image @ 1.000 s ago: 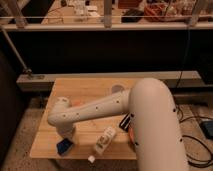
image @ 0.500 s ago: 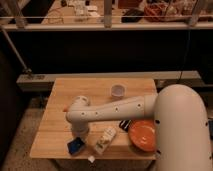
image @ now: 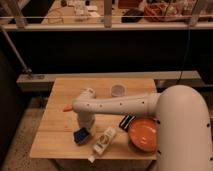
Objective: Wipe the white sponge on the table
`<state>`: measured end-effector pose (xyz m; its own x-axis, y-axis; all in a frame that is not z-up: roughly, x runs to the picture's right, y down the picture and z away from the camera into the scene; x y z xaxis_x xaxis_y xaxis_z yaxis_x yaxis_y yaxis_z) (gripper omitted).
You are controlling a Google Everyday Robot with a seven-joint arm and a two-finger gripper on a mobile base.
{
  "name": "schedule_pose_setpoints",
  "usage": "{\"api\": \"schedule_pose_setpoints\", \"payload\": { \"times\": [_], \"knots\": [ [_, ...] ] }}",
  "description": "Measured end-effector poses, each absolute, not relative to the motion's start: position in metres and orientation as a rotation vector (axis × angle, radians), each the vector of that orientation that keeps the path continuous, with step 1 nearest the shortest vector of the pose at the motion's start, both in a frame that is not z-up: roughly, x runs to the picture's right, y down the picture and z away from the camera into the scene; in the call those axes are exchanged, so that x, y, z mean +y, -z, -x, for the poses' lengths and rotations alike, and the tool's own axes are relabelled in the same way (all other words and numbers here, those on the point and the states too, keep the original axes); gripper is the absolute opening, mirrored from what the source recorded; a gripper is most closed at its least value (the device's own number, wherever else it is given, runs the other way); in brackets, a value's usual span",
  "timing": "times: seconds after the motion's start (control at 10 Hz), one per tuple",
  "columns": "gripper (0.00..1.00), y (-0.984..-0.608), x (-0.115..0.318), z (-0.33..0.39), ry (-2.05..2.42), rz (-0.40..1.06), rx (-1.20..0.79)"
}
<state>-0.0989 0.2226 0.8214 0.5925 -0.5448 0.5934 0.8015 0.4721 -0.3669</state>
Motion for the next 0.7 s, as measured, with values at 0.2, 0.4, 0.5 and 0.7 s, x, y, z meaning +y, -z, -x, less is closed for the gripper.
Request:
{"api": "schedule_pose_setpoints", "payload": {
  "times": [0.2, 0.4, 0.5, 0.7],
  "knots": [
    [0.00, -0.846, 0.202, 0.104, 0.849, 0.672, -0.419],
    [0.00, -0.861, 0.185, 0.118, 0.850, 0.668, -0.415],
    [0.00, -0.866, 0.177, 0.126, 0.854, 0.665, -0.415],
    [0.00, -0.876, 0.163, 0.147, 0.868, 0.664, -0.415]
  ]
}}
